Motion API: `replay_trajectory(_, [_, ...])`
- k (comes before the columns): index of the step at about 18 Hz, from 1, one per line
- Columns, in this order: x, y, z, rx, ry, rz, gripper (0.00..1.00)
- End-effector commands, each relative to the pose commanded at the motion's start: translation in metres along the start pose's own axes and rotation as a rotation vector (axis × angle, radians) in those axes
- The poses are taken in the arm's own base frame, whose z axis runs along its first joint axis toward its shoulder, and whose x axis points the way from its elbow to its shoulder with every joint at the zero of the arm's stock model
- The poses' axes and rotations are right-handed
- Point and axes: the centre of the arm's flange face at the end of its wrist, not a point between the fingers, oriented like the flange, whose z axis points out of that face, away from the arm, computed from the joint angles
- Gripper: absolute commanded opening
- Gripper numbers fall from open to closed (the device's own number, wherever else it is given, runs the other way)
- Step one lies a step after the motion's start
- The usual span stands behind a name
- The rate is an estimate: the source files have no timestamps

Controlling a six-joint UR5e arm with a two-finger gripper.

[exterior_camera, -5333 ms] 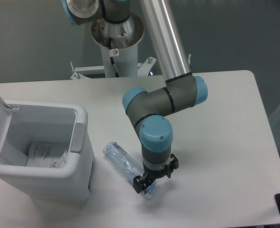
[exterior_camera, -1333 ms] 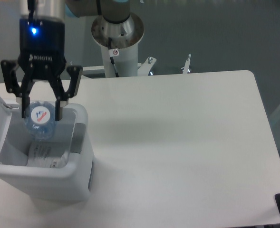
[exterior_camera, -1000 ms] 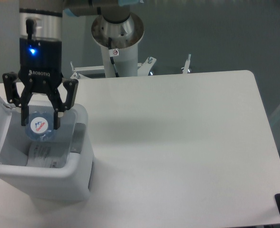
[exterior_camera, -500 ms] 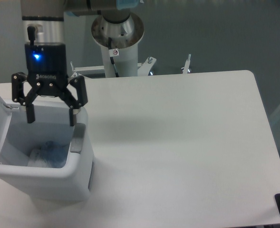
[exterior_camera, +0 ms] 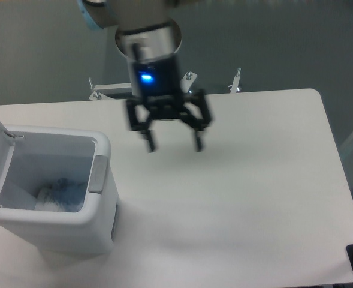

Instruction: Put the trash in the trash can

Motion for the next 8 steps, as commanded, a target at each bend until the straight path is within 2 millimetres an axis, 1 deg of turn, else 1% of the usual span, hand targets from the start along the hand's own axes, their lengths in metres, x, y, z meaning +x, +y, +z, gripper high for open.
replay_trajectory(2, [-0.016,0.031,-0.004,-0.039,-0.004,0.07,1.0])
replay_trajectory(4, [-0.03,0.056,-0.018,-0.069,0.007,0.148,1.0])
replay_trajectory(5, [-0.036,0.068,-0.022,-0.072,0.032,0.18,1.0])
replay_trajectory(7, [-0.047,0.085,-0.03,-0.063,0.063,0.23,1.0])
replay_trajectory(8, [-0.047,0.089,-0.032,-0.067,0.079,0.247,1.0])
